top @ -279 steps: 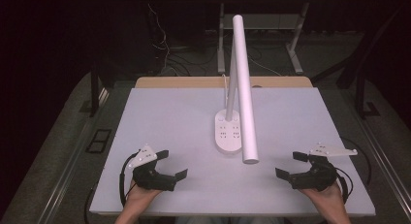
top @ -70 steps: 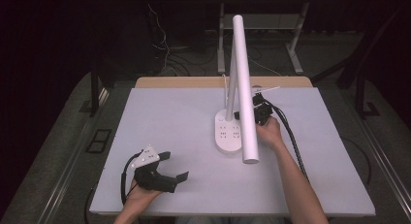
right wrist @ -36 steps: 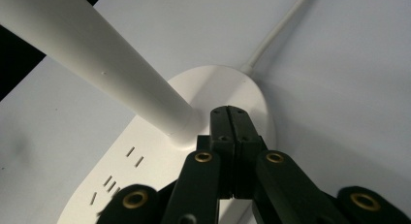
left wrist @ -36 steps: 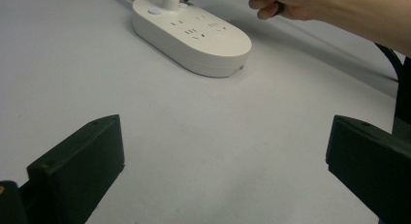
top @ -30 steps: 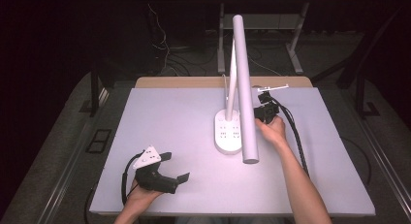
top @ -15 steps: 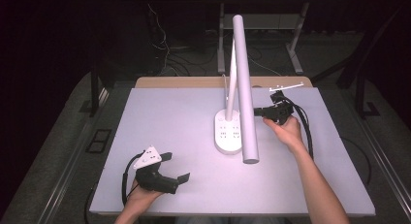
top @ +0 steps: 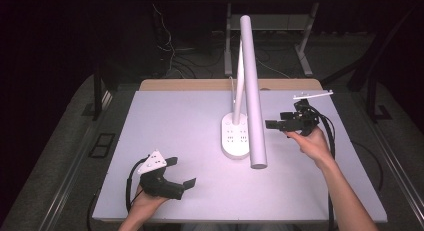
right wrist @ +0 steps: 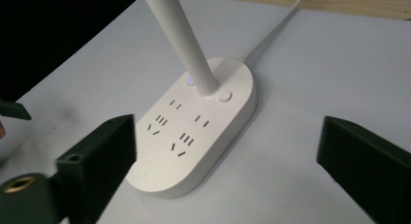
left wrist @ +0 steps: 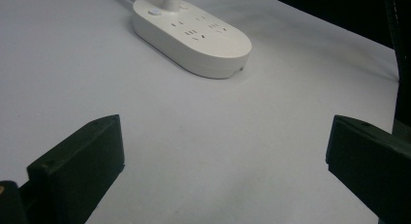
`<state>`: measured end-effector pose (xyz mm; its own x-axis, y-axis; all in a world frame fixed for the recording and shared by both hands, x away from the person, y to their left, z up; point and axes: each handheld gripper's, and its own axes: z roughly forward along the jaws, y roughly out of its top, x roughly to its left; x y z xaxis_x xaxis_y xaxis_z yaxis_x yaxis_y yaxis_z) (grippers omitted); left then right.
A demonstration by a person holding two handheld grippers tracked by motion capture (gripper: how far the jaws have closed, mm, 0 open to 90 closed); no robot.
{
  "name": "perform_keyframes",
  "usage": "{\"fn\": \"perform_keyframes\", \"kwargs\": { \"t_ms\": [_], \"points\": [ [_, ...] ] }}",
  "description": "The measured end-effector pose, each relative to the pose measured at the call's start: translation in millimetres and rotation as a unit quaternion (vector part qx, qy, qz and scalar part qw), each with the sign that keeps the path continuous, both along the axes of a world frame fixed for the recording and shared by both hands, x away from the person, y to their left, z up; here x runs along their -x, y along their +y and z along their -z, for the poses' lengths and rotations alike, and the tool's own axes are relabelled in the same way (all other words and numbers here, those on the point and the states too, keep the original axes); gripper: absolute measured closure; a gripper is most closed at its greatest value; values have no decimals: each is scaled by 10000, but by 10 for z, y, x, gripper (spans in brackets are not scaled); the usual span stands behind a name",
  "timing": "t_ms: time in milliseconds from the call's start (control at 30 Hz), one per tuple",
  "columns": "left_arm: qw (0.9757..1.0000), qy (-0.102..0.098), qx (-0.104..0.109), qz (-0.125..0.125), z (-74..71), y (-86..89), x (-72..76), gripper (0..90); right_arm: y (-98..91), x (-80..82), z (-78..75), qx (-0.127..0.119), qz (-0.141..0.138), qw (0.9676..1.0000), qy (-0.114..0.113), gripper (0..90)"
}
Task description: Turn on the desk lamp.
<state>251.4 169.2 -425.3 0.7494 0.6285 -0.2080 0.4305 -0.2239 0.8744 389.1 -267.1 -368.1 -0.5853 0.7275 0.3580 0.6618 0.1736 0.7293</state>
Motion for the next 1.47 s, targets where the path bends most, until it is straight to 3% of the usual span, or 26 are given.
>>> {"fn": "perform_keyframes", "kwargs": {
  "t_ms": [67, 367, 733, 1200, 1467],
  "points": [
    [10000, -2, 5, 1, 0, -1, -1, 0, -6, 70, -5, 131, 25, 9999, -91, 3],
    [10000, -8, 18, -5, 0, -4, 0, 0, -47, 392, -14, 99, 29, 9995, -289, 3],
    [10000, -3, 25, -7, -2, -3, 4, 0, -135, 777, 78, -5, 59, 9990, -444, 4],
    [10000, 4, -58, 28, 0, -10, 10, 0, -198, 1217, 354, -106, 211, 9973, -696, 4],
    [10000, 9, -65, 53, 3, -23, 8, 0, -256, 1399, 464, -153, 284, 9972, -677, 4]
  ]
}}
